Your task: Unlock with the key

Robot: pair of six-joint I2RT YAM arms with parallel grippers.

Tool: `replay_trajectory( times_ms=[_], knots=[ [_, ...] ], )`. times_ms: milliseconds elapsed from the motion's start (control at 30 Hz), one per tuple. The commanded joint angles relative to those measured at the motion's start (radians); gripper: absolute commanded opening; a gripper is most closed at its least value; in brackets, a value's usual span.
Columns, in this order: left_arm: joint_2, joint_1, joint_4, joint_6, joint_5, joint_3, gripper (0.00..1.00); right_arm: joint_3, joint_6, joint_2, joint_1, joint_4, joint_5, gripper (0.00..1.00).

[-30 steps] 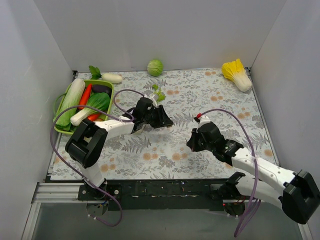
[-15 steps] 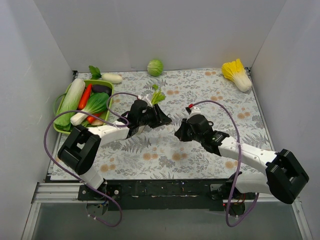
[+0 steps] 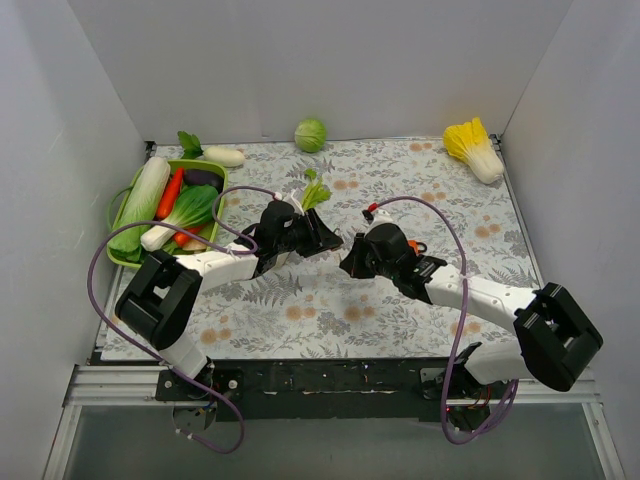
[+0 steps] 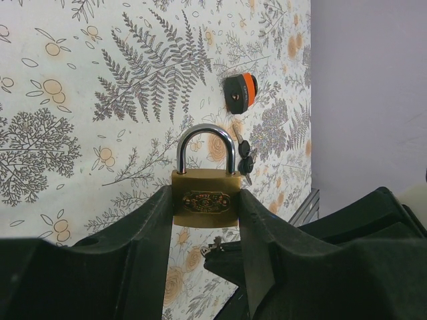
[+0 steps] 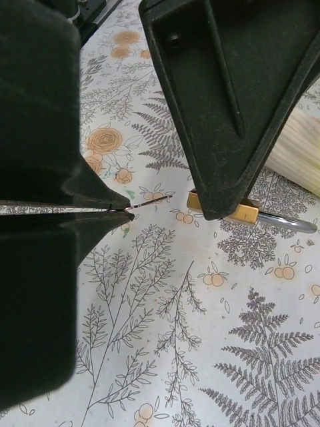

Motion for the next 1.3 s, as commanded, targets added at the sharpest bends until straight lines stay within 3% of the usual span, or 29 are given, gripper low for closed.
replay_trajectory(
  times_ms=[0,1267],
  knots=[
    [-0.076,0.000,0.033,0.005,-0.006,-0.003,0.00,0.059,0.010,0.015,0.004,0.053,-0.008,0.01],
    [-0.090,-0.008,0.025,0.027,-0.022,0.000,0.00,0.094,-0.001,0.055,-0.019,0.018,0.013,0.01]
  ],
)
